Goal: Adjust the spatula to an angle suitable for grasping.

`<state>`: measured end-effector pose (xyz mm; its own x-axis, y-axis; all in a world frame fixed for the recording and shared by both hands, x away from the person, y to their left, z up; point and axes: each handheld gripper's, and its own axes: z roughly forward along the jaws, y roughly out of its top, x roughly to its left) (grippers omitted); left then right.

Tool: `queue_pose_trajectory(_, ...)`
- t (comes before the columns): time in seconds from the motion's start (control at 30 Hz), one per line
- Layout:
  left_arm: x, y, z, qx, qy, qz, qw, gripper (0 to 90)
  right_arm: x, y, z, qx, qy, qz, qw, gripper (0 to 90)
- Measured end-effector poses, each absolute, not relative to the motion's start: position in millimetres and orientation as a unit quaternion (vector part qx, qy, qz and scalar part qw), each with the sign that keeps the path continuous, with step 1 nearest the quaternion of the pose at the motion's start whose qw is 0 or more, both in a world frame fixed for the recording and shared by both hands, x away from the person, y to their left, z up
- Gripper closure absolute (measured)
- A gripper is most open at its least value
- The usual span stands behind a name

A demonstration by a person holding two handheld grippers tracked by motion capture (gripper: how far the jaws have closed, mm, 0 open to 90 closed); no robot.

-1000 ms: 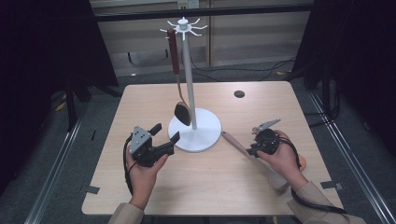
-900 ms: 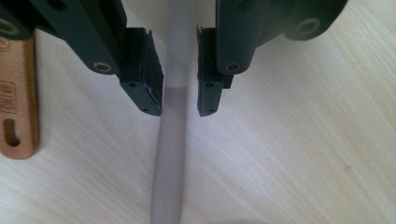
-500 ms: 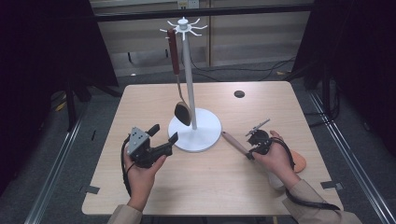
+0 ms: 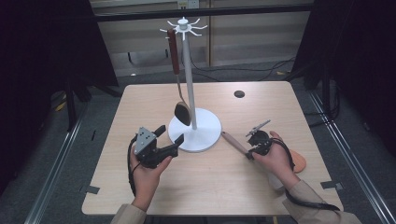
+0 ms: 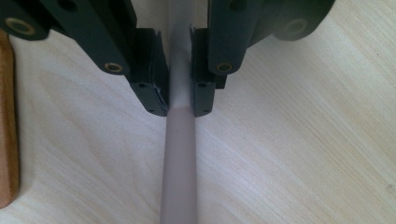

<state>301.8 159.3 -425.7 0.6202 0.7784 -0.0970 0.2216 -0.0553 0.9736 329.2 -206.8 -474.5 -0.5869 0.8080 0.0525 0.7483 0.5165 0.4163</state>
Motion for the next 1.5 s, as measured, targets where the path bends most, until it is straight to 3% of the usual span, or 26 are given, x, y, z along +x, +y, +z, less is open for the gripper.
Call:
queue_pose_trajectory(0.33, 302.2, 159.6, -425.4, 0.689, 0.361, 0.235, 0.583, 22.6, 327.4, -209.1, -466.7, 0.451, 0.861, 0.219, 0.08, 78.2)
queue_pose_trajectory(0.8, 302.3, 144.6, -432.1, 0.708, 0.348, 0.213, 0.577, 22.5, 315.0, -215.9, -435.6, 0.446, 0.814, 0.35, 0.126, 78.6)
queue_pose_trajectory(1.5, 298.5, 87.7, -453.3, 0.748, 0.297, 0.142, 0.576, 22.3, 288.6, -194.6, -410.0, 0.385, 0.783, 0.464, 0.151, 78.7)
